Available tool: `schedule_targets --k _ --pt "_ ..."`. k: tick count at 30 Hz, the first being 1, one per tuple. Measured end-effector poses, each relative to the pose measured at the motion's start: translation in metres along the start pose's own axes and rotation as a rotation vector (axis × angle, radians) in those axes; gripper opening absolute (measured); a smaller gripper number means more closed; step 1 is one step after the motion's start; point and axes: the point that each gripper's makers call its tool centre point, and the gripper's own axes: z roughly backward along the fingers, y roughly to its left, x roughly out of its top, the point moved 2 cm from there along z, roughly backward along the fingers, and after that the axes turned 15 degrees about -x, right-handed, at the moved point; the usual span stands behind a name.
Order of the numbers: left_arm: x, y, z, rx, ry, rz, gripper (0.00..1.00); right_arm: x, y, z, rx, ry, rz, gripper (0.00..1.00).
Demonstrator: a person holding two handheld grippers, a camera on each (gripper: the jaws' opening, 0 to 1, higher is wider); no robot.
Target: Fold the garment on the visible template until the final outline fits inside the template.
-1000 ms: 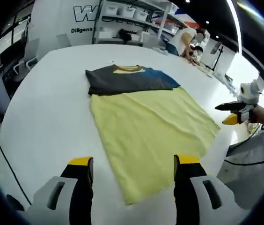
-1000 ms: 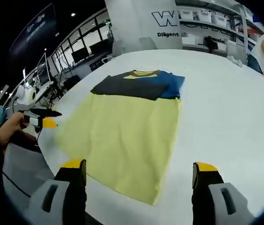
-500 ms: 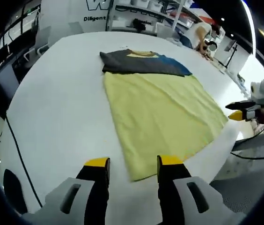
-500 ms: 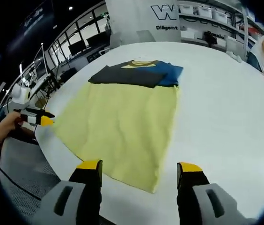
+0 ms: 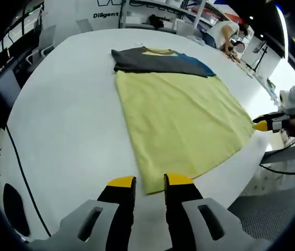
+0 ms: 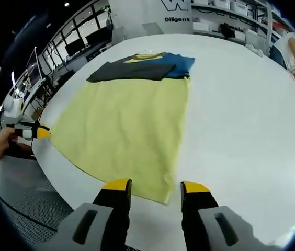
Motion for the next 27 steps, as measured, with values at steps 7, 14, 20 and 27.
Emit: schedule_targets --k 7,14,20,27 --pt "-0.0026 -0.0019 -0.0014 0.022 0.047 -0.033 0.15 -0.0043 0.0004 -0.0022 -0.013 0.022 0.019 0.23" --pt "-0.0059 0.0004 -0.001 0.049 0.096 -0.054 0.1 -0.0035 -0.0036 -0.0047 -0.069 0.02 0.111 0.12" --pt "-0.0046 -0.0031 -0.005 0.027 0.108 -0.052 0.05 -0.0018 -0.0061 -0.0062 -0.077 0.021 0.117 0.06" --pt "-0.0058 -0.0064 -0.0043 0.025 0.152 -0.108 0.04 -0.0016 -0.0069 -0.0042 -0.07 0.024 0.122 0.0"
